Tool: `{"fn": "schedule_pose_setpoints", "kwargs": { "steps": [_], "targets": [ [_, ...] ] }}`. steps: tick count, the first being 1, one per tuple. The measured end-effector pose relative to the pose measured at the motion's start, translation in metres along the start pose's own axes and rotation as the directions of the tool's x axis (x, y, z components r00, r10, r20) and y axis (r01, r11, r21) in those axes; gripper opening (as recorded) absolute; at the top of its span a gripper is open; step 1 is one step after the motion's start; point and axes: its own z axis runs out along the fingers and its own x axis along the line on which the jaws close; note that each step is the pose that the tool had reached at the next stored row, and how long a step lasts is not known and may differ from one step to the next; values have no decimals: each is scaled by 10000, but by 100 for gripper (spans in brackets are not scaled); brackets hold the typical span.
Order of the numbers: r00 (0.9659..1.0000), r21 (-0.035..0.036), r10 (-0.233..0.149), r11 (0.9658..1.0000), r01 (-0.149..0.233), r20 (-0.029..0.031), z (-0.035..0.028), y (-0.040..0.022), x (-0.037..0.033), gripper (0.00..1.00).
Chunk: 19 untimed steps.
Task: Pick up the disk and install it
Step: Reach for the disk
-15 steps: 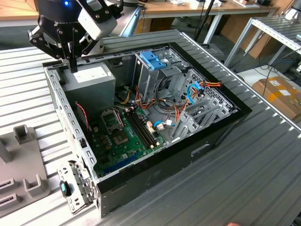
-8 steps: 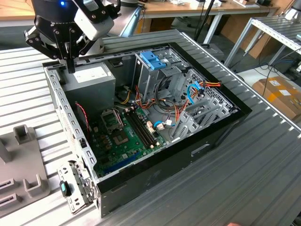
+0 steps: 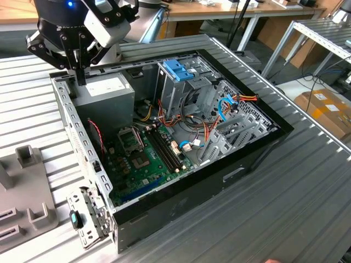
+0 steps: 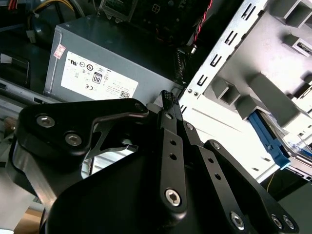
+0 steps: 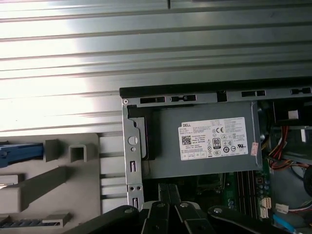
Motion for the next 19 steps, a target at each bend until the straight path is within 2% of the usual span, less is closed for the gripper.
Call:
{"fn": "schedule_pose_setpoints", "kwargs": {
  "steps": [19],
  "targets": [
    [10000, 0, 0, 10000, 0, 0, -2, -4, 58, 11]
  ]
}}
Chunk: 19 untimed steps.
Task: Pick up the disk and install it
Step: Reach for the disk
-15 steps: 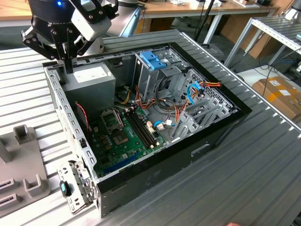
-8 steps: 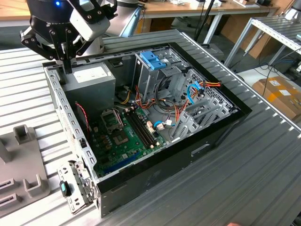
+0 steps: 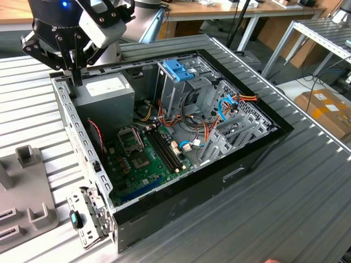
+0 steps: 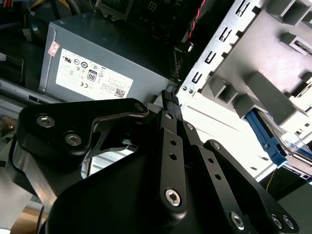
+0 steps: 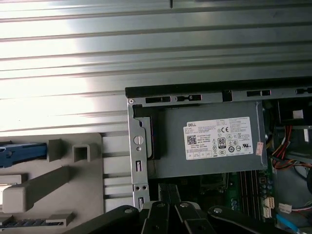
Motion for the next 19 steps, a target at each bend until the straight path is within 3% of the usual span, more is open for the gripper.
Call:
{"fn": "schedule_pose_setpoints", "kwargs": {
  "steps": [19],
  "targets": [
    [10000, 0, 0, 10000, 0, 0, -2, -5, 68, 11]
  ]
}}
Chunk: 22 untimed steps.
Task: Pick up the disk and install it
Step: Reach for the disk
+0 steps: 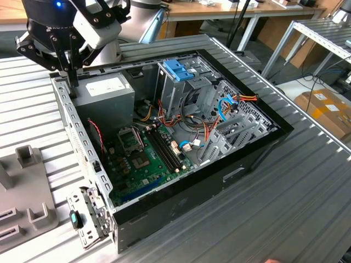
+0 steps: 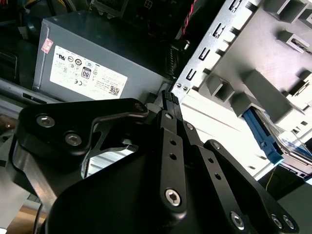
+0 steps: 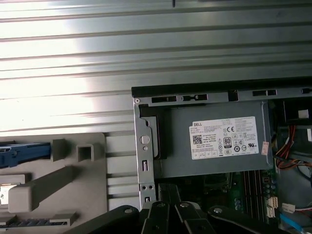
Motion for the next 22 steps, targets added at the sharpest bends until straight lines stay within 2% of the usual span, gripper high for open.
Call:
{"fn": "schedule_pose_setpoints", "kwargs": {
  "steps": [22],
  "targets": [
    [10000, 0, 0, 10000, 0, 0, -2, -5, 66, 11]
  ]
}}
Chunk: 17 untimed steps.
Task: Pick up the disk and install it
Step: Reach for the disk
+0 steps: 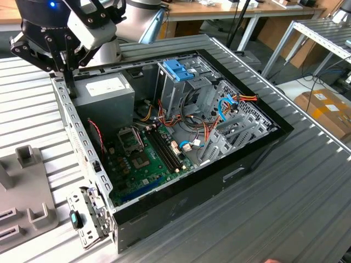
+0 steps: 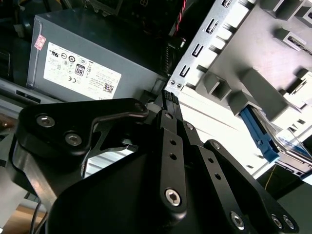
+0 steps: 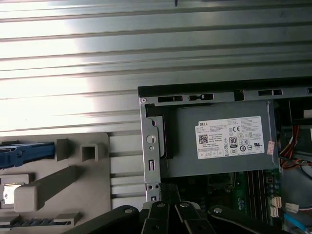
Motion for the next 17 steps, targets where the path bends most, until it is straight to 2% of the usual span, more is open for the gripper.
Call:
{"fn": "schedule_pose_setpoints", "kwargs": {
  "steps": [17],
  "targets": [
    [10000, 0, 0, 10000, 0, 0, -1, -4, 48, 11]
  ]
}}
